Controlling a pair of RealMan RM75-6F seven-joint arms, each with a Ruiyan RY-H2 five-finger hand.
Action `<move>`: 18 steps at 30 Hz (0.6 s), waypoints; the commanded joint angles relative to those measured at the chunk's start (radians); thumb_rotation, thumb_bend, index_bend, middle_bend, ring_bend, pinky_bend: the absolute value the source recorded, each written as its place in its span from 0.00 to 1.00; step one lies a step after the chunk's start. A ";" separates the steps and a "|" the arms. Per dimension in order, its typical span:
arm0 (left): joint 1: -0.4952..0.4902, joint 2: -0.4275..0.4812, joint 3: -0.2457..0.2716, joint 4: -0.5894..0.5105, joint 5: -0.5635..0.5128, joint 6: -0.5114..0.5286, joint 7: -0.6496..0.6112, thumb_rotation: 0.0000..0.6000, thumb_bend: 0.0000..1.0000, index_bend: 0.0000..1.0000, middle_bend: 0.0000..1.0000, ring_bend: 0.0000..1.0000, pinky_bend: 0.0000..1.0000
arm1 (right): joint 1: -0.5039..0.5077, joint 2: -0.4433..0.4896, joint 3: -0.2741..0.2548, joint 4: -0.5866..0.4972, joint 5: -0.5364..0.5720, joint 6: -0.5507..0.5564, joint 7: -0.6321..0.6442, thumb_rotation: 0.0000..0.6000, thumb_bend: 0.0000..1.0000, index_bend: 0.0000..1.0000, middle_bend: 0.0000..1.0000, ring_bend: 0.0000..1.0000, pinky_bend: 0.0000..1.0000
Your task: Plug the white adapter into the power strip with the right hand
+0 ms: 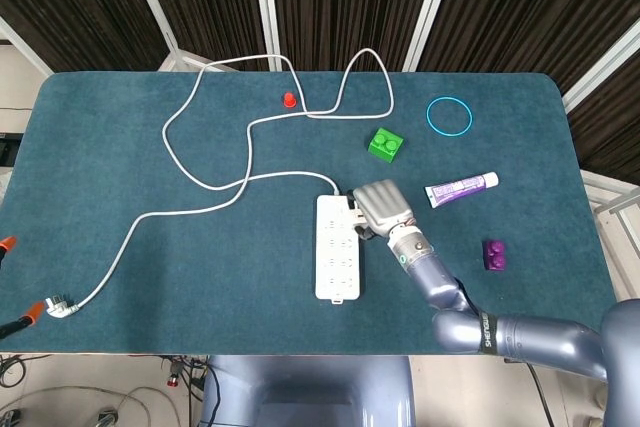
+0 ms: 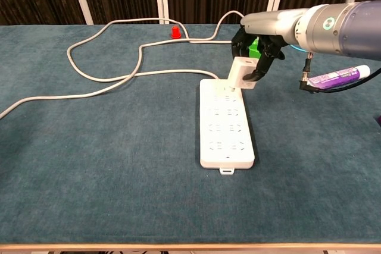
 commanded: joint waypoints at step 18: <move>-0.003 0.001 0.001 0.001 0.000 -0.004 -0.002 1.00 0.15 0.15 0.00 0.00 0.01 | 0.191 -0.063 0.018 -0.001 0.497 0.230 -0.261 1.00 0.64 0.73 0.70 0.84 0.75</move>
